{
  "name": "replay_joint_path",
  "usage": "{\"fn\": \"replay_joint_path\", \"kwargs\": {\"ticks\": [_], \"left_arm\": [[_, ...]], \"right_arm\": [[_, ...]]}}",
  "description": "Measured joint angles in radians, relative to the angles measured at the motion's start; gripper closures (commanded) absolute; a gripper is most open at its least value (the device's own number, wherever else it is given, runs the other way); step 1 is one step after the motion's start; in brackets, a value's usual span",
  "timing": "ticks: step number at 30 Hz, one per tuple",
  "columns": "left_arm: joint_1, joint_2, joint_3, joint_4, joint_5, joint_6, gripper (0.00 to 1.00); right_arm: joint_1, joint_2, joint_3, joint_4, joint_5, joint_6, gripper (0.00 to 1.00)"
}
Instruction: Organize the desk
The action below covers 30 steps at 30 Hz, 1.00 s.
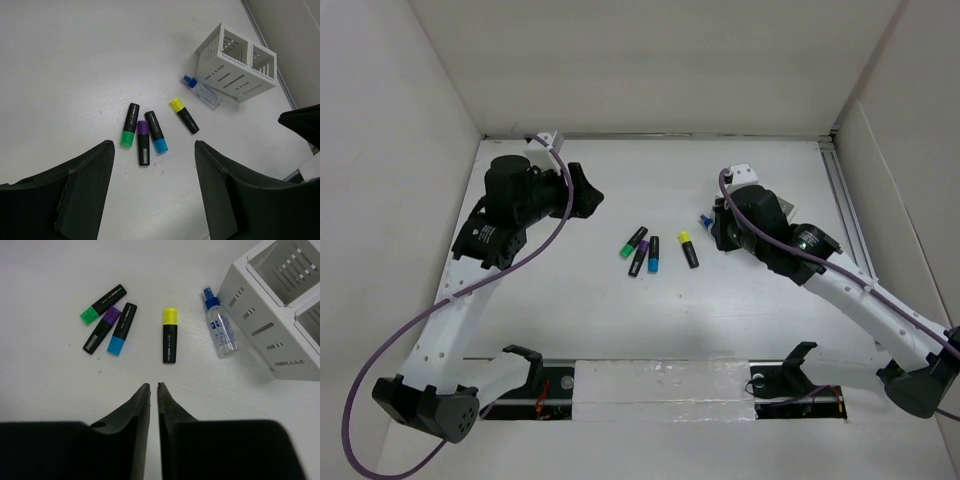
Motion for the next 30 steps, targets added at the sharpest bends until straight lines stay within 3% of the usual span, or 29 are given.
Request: {"fn": "replay_joint_path", "kwargs": {"ticks": [3,11,13,14,15,17,24,30], "left_arm": [[0.000,0.005,0.000,0.023,0.011,0.003,0.37],[0.000,0.070,0.000,0.079,0.076,0.008,0.43],[0.000,0.093,0.000,0.079,0.092,0.008,0.44],[-0.001,0.098,0.000,0.078,0.095,0.009,0.45],[-0.005,0.100,-0.002,0.078,0.095,0.011,0.45],[-0.013,0.097,-0.006,0.080,0.093,0.017,0.46],[-0.028,0.093,-0.032,0.093,0.109,0.017,0.46],[-0.028,0.095,-0.033,0.107,0.117,0.017,0.46]], "right_arm": [[-0.054,0.021,-0.023,0.023,-0.046,-0.013,1.00],[-0.170,0.089,-0.056,0.081,-0.095,-0.051,1.00],[-0.188,0.100,-0.072,0.093,-0.096,-0.064,0.90],[-0.201,0.106,-0.085,0.105,-0.097,-0.074,0.83],[-0.211,0.109,-0.096,0.117,-0.097,-0.080,0.69],[-0.238,0.117,-0.126,0.148,-0.108,-0.107,0.57],[-0.311,0.190,-0.189,0.251,-0.224,-0.220,0.42],[-0.333,0.321,-0.181,0.264,-0.272,-0.310,0.37]]}}
